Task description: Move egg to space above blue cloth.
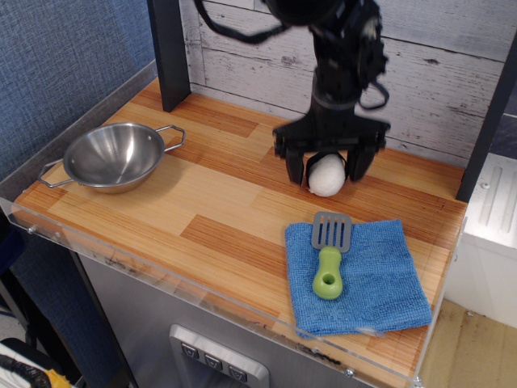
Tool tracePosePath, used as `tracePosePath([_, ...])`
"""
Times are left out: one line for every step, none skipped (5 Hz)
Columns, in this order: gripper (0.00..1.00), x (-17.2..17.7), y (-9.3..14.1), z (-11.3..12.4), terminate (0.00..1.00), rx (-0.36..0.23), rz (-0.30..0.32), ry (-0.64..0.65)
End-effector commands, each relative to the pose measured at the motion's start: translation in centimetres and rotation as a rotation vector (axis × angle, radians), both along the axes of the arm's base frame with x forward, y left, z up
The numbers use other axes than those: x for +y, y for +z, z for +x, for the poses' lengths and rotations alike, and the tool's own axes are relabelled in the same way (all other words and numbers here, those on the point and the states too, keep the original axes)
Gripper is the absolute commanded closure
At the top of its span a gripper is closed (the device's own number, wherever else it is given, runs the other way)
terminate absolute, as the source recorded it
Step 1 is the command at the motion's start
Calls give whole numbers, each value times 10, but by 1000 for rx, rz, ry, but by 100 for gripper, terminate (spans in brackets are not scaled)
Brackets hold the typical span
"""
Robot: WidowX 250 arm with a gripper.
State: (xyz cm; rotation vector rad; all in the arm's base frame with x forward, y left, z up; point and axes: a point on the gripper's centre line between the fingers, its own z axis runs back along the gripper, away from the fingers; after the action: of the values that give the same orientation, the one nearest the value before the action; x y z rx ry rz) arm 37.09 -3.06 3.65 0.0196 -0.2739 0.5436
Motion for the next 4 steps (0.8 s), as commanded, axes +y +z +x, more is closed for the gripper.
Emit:
tracePosePath([0,7,77,-21,0,-142,-33,20])
tracePosePath([0,18,116,-34,0,-207,-40,42])
tracePosePath([0,27,151,-56,0,-277,-25,73])
tracePosePath([0,27,151,-56,0,-277,-25,73])
